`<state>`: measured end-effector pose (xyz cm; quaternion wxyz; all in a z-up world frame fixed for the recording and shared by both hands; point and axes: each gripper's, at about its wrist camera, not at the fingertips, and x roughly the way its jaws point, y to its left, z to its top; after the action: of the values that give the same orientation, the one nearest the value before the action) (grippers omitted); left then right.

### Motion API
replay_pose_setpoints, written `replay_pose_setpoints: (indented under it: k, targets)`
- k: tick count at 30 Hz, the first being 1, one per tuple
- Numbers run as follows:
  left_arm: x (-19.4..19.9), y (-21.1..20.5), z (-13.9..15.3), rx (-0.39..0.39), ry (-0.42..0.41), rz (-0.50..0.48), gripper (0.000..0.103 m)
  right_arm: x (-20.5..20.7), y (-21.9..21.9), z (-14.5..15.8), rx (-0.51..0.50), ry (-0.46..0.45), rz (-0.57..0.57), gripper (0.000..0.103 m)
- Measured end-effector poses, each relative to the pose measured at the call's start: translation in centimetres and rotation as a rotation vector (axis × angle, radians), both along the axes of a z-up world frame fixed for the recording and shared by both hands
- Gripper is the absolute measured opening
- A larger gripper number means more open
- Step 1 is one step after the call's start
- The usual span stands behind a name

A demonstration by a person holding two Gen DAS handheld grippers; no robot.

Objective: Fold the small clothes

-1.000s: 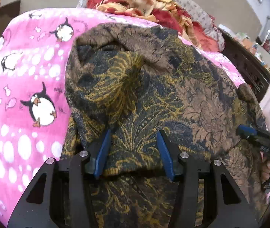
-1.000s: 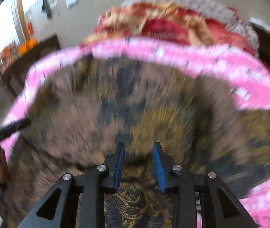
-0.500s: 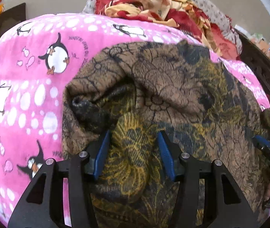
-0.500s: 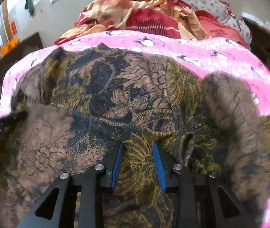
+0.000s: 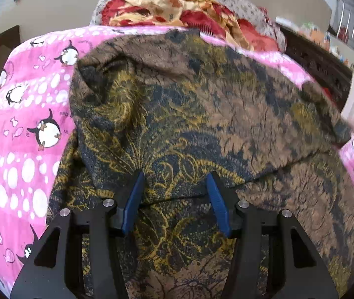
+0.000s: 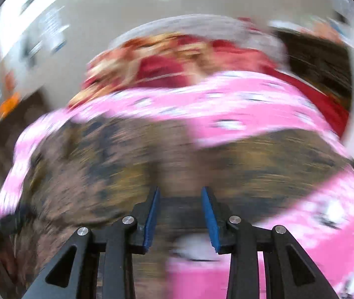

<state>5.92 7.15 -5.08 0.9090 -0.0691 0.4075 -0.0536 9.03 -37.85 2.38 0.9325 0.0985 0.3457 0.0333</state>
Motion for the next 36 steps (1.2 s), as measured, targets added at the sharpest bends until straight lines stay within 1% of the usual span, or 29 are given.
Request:
replay_pose_setpoints:
  k: [2, 4, 6, 8, 10, 13, 17, 19, 20, 21, 22, 24, 27, 29, 31, 33, 36]
  targets:
    - [0.1, 0.4, -0.1, -0.021, 0.01, 0.003, 0.053, -0.3, -6.5, 0.0, 0.134, -0.01, -0.15, 0.033]
    - [0.1, 0.2, -0.1, -0.006, 0.011, 0.006, 0.053, -0.7, -11.7, -0.7, 0.241, -0.015, -0.282, 0.033]
    - [0.0, -0.1, -0.3, 0.017, 0.014, 0.007, 0.055, -0.6, -15.2, -1.5, 0.3, -0.015, -0.359, 0.033]
    - [0.5, -0.5, -0.5, 0.021, 0.015, 0.007, 0.056, 0.4, -17.5, -2.6, 0.31, 0.004, -0.378, 0.033]
    - [0.8, -0.4, -0.6, 0.011, 0.016, 0.01, 0.057, 1.8, -18.7, -3.7, 0.332, 0.032, -0.361, 0.033]
    - [1.2, -0.3, -0.7, -0.007, 0.018, 0.017, 0.058, 3.2, -19.9, -4.7, 0.348, 0.024, -0.334, 0.033]
    - [1.4, -0.4, -0.8, 0.001, 0.018, 0.027, 0.059, 4.8, -20.4, -5.6, 0.362, 0.012, -0.314, 0.033]
    - [1.4, -0.6, -0.8, 0.009, 0.018, 0.031, 0.06, 5.3, -20.0, -5.7, 0.336, 0.003, -0.291, 0.033]
    - [1.5, -0.6, -0.8, 0.01, 0.018, 0.033, 0.06, 5.4, -20.0, -5.9, 0.327, 0.0, -0.285, 0.031]
    - [1.5, -0.6, -0.8, 0.011, 0.018, 0.035, 0.06, 5.5, -20.0, -5.9, 0.32, -0.005, -0.283, 0.026]
    - [1.5, -0.7, -0.8, 0.014, 0.018, 0.036, 0.06, 5.5, -20.0, -5.9, 0.323, -0.019, -0.276, 0.023]
    - [1.6, -0.7, -0.8, 0.018, 0.018, 0.038, 0.06, 5.5, -20.0, -5.8, 0.327, -0.039, -0.254, 0.011]
    - [1.6, -0.7, -0.8, 0.019, 0.019, 0.041, 0.06, 5.5, -19.5, -5.1, 0.29, -0.047, -0.256, 0.005]
    - [1.6, -0.7, -0.9, 0.02, 0.019, 0.043, 0.06, 5.2, -18.8, -3.5, 0.268, -0.073, -0.252, 0.005]
    - [1.7, -0.7, -0.9, 0.019, 0.019, 0.045, 0.06, 4.3, -17.3, -0.9, 0.286, -0.142, -0.204, 0.004]
    - [1.7, -0.7, -0.9, 0.015, 0.019, 0.045, 0.06, 3.1, -14.3, 2.5, 0.312, -0.226, -0.113, 0.004]
    - [1.6, -0.6, -0.8, 0.007, 0.017, 0.045, 0.06, 1.8, -9.3, 6.0, 0.359, -0.302, 0.012, 0.004]
